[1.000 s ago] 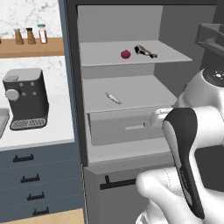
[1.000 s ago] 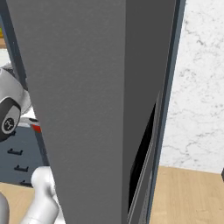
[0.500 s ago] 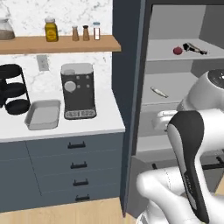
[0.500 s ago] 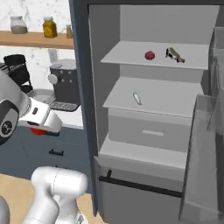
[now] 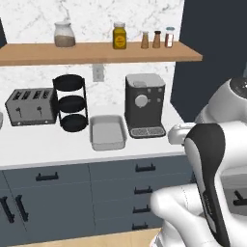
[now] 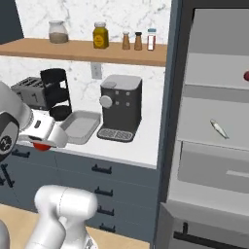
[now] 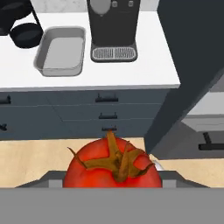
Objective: Place one tomato and one fish in each tupperware on the nearby counter, to pack two identical lunches.
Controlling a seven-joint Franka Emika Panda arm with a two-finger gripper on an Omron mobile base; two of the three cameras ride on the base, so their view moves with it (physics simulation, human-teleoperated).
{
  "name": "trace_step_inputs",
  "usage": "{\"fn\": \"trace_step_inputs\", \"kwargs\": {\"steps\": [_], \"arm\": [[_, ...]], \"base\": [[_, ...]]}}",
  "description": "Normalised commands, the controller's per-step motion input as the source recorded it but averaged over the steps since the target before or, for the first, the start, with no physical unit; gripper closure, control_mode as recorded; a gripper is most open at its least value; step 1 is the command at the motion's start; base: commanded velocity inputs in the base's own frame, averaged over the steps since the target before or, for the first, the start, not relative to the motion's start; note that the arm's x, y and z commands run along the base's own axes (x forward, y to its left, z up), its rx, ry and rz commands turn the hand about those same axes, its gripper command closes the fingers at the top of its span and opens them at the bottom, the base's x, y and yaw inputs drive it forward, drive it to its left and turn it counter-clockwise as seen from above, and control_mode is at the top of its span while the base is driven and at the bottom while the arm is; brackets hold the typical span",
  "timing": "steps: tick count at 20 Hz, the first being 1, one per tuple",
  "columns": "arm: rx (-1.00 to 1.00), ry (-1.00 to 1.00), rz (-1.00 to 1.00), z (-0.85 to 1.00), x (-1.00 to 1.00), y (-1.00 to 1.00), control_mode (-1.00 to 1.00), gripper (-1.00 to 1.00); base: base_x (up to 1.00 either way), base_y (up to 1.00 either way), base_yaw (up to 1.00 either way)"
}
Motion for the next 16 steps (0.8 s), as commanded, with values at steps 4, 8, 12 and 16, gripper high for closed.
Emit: {"fn": "trace_step_inputs", "kwargs": {"steps": [4,8,12,16], "arm": [[0.0,0.0,0.0,0.0,0.0,0.0,1.0,1.0],[0.0,0.0,0.0,0.0,0.0,0.0,1.0,1.0],[0.03,0.02,0.0,-0.14,0.22,0.0,-1.0,1.0],[0.11,0.14,0.0,-0.74,0.92,0.05,-1.0,1.0]], "base": [[1.0,0.67,0.0],[0.8,0.12,0.0],[0.62,-0.03,0.0],[0.0,0.0,0.0]]}}
